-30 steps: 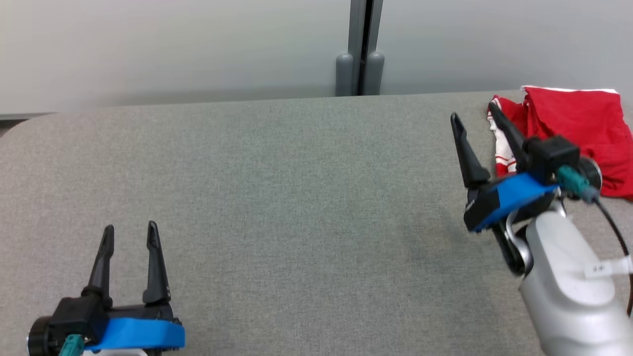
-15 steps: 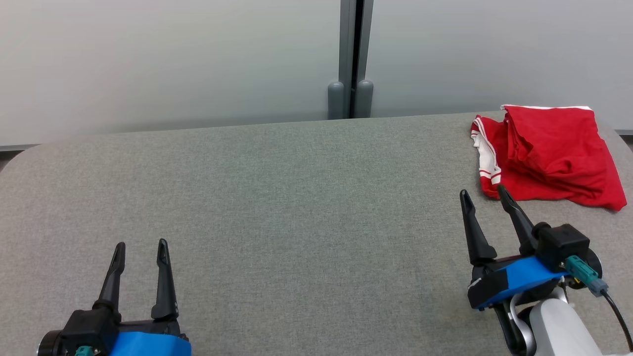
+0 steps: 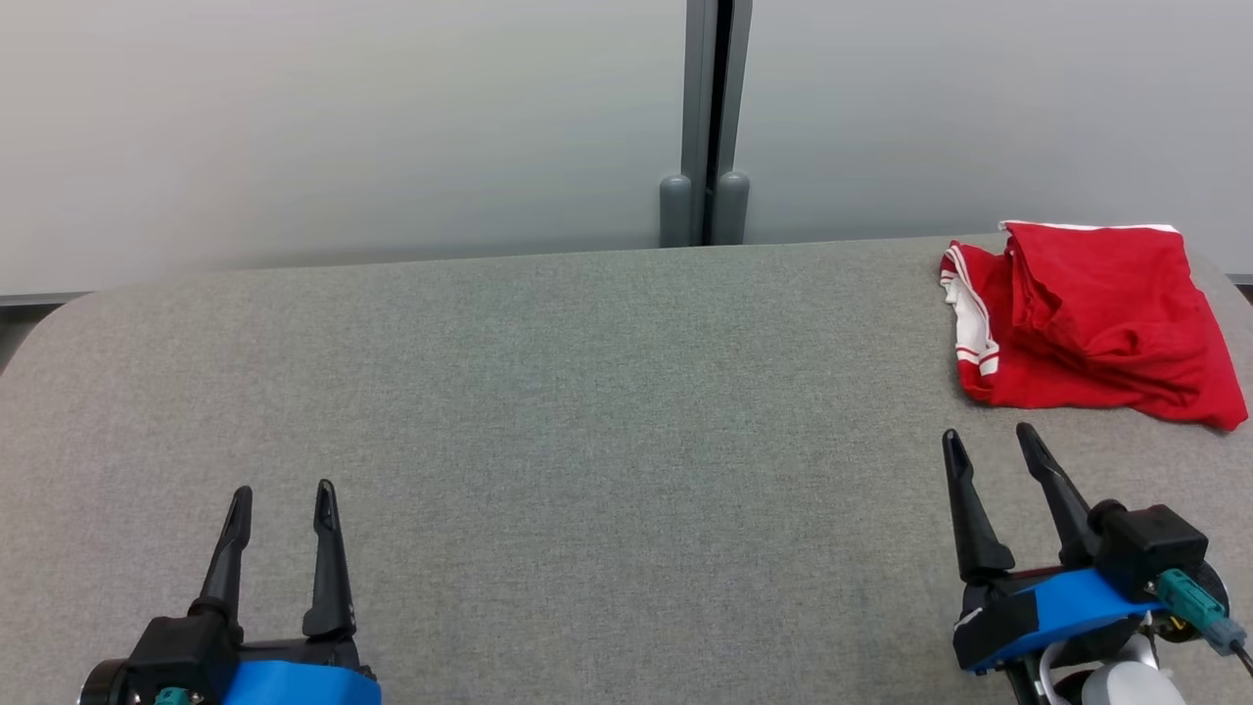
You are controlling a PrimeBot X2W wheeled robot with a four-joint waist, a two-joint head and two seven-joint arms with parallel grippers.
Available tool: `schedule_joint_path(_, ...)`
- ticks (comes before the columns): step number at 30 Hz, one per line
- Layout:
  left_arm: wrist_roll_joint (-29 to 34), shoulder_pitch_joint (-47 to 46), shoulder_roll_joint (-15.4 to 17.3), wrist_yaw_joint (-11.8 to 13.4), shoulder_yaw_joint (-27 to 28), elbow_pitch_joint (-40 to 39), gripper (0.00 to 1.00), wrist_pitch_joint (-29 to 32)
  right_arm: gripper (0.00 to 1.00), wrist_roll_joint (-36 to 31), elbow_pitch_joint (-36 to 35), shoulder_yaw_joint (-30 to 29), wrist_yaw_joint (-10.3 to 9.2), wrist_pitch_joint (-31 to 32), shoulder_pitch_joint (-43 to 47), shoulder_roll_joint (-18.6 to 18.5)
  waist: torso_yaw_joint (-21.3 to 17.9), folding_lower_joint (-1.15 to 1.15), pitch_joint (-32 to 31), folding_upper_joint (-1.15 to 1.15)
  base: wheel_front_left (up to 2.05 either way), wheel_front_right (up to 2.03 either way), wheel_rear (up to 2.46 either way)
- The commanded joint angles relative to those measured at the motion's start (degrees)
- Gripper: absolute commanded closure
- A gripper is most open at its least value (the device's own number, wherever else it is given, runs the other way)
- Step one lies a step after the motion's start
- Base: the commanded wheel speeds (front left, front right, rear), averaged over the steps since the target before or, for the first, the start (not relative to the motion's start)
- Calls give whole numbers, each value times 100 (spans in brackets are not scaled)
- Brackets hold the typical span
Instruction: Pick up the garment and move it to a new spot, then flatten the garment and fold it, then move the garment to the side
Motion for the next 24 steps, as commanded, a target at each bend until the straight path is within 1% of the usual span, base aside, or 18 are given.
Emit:
schedule_joint_path(1,0,47,-8,26,-3,15,0,-13,0,58,-16,-3,1,-6,106,13,11,0,2,0,0,0,0)
schedule_joint_path(15,-72,-53,-8,6,15,39,0,-14,0,162,60,10,1,-50,73,15,30,0,62,0,0,0,0)
schedule_joint_path(16,-63,-55,-8,37,32,25,100,-14,100,165,71,9,1,-56,68,15,30,0,64,0,0,0,0)
schedule_joint_path(21,-90,36,-15,6,15,283,100,56,100,188,286,17,0,-29,114,14,31,0,64,0,0,0,0)
schedule_joint_path(24,-320,-17,-15,4,52,321,100,139,100,422,306,-13,0,29,93,14,32,0,61,0,0,0,0)
